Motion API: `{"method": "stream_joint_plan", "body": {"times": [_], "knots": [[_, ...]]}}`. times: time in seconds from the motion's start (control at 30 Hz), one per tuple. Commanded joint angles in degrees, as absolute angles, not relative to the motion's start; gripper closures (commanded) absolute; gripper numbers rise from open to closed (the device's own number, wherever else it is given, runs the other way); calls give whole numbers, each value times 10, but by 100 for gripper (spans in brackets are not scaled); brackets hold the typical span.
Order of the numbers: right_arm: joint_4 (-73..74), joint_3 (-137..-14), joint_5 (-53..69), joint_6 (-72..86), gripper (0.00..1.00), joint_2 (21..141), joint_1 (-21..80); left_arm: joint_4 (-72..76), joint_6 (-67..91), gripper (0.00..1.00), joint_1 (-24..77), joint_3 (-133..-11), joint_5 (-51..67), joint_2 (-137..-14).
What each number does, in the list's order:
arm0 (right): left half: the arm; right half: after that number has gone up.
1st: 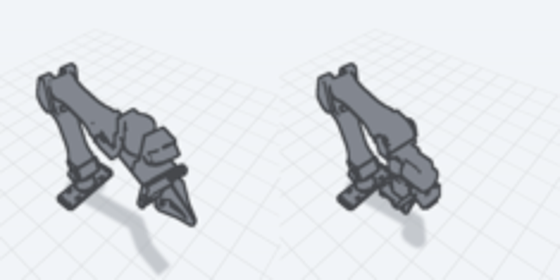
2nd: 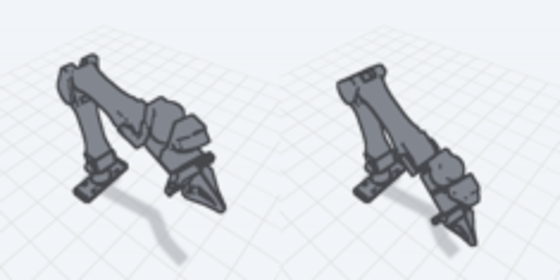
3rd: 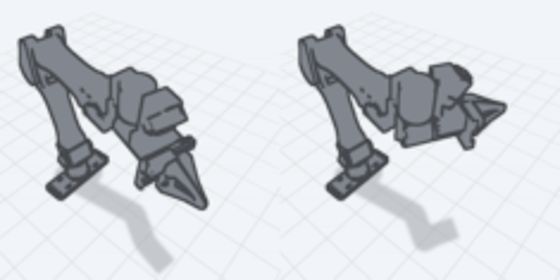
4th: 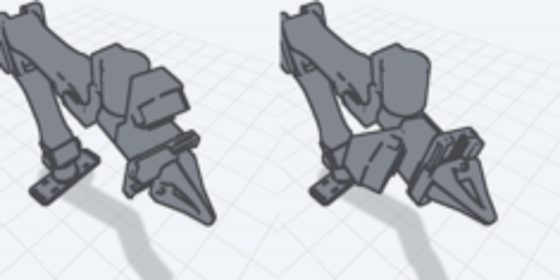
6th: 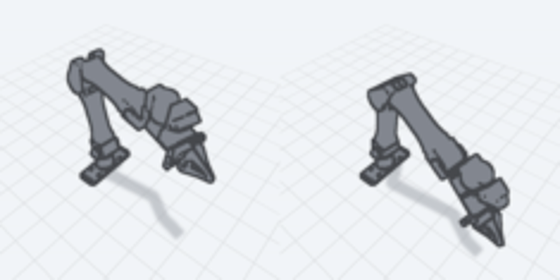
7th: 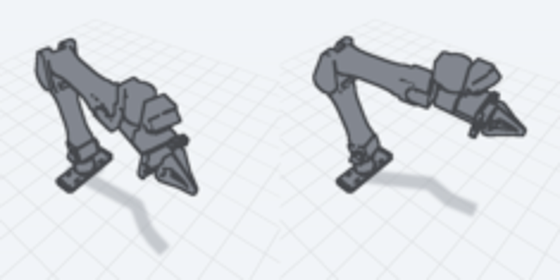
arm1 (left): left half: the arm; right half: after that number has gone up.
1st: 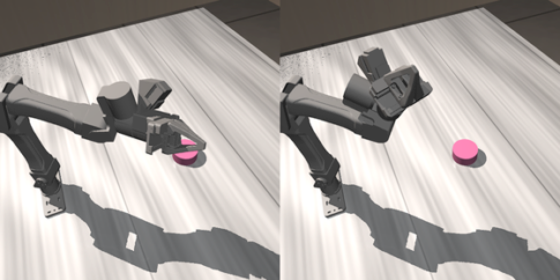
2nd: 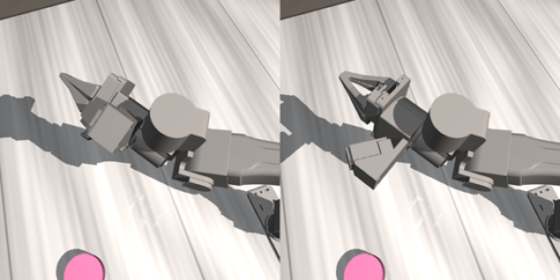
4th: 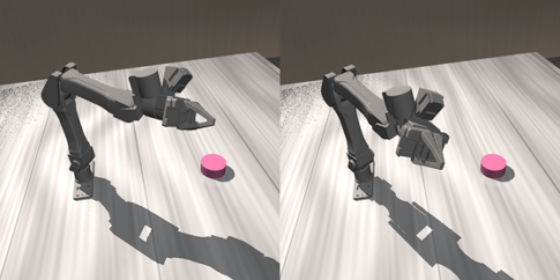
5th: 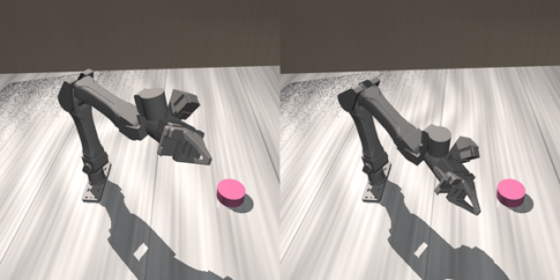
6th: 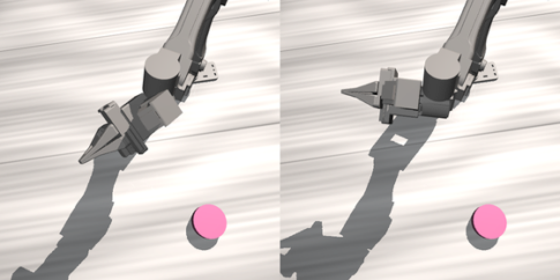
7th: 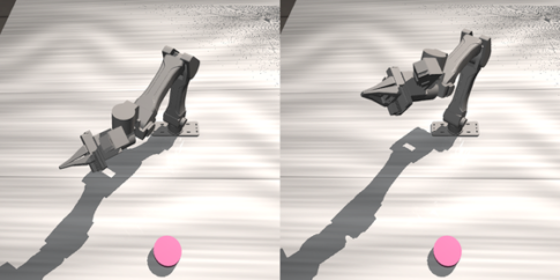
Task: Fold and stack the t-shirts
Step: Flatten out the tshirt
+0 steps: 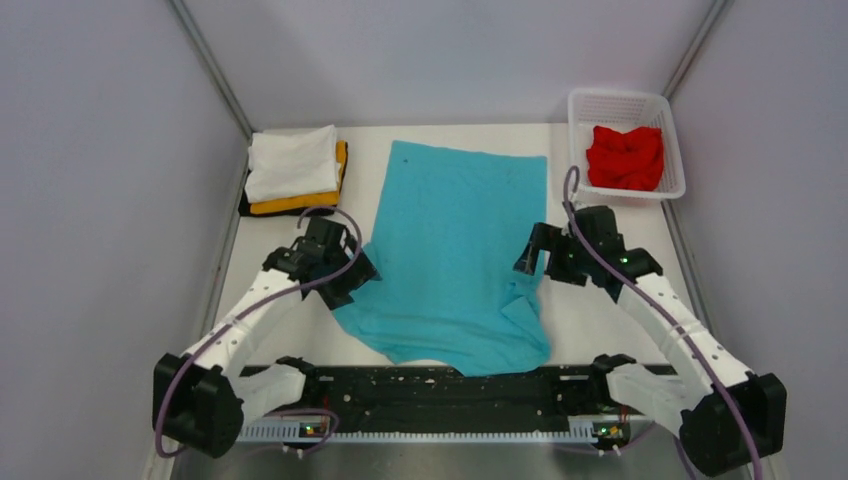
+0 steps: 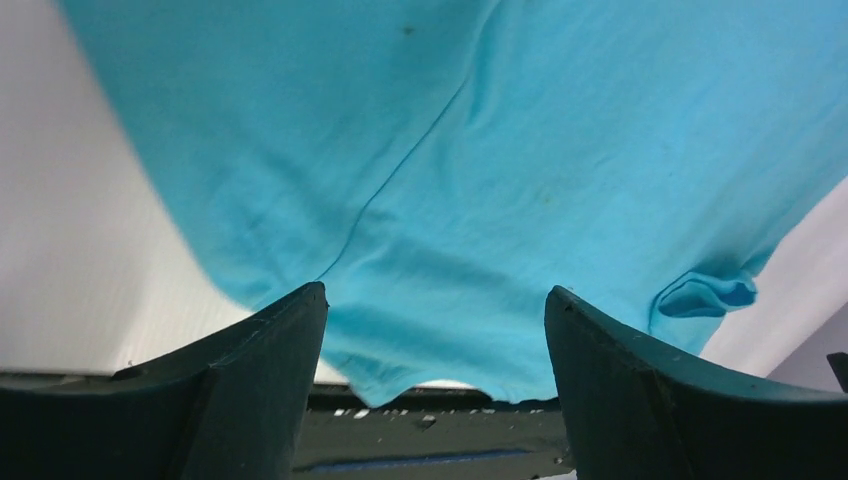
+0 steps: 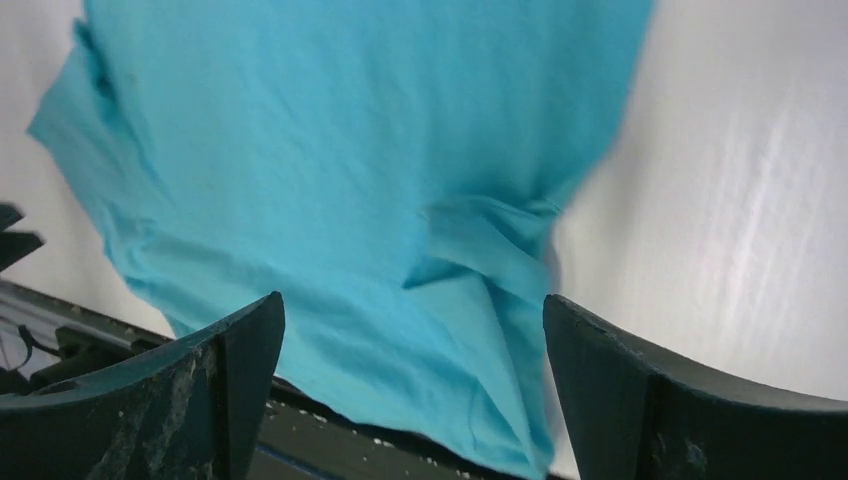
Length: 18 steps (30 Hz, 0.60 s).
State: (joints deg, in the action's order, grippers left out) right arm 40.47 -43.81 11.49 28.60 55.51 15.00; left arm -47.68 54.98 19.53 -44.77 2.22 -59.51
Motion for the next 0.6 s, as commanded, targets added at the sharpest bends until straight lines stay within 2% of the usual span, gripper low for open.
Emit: {"method": "stream_joint_plan", "body": {"times": [0.0,0.1,0.27,0.37,0.5,0.57], "knots": [[206,-452,122,267,1,618,252,-307,531,16,205,-456,77,-686],[210,-504,114,223,1,715,333,-284,524,16,215,-478,76,-753],[217,-527,125,216,1,832,384,-301,543,16,215,-470,30,-814],[246,-526,100,203,1,868,386,-322,563,15,215,-457,-38,-831],[315,-513,47,207,1,882,386,-324,576,15,213,-445,-44,-855],[356,-499,-24,235,1,862,377,-333,585,15,212,-440,-52,-859]]}}
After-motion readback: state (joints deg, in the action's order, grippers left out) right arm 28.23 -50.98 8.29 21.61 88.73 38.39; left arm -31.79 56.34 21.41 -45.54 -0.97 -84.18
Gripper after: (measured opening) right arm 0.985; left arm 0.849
